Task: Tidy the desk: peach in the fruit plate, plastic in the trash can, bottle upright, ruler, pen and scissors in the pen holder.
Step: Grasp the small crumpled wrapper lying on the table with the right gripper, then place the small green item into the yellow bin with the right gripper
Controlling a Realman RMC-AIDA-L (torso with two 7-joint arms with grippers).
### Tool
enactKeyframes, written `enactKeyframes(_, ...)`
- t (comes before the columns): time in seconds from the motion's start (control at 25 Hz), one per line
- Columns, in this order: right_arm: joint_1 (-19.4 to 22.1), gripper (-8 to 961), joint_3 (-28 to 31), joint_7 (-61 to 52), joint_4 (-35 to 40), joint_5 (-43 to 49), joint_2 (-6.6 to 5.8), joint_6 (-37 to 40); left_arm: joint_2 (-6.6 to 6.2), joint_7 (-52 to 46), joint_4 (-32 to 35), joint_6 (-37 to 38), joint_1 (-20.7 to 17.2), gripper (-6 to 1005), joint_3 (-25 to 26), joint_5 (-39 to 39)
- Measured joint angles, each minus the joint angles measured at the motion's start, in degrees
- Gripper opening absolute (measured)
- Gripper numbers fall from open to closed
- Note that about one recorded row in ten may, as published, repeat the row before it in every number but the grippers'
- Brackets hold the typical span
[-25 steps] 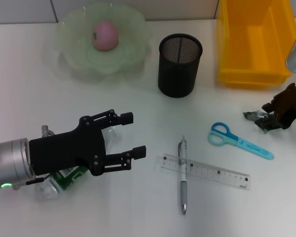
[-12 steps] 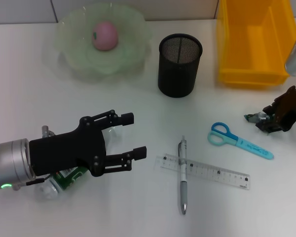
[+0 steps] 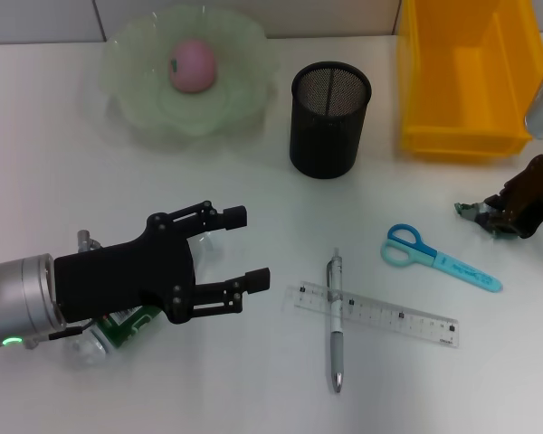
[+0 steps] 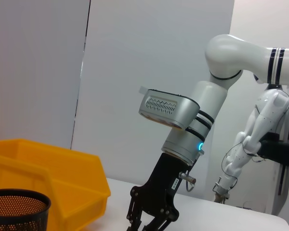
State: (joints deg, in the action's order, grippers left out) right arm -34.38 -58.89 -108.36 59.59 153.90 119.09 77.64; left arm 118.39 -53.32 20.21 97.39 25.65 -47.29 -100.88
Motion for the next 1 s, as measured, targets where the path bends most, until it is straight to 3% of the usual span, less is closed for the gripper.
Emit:
enactKeyframes(0.12,0.0,228,0.0,0.0,0.0,0.0,0.0,0.0,0.05,0.1,0.0,0.0,-0.1,815,0.0,0.1)
enactKeyframes(0.48,-0.1,154,0.0,0.0,0.0,0.0,0.0,0.2,0.11,0.1,0.0,0.0,-0.1,816,0.1,0.1)
enactKeyframes(1.0,0.1,152,0.0,0.0,0.6,-1.2,0.0,0.5,0.02,0.1,0.3,0.0,0.0,815,0.1,0.1)
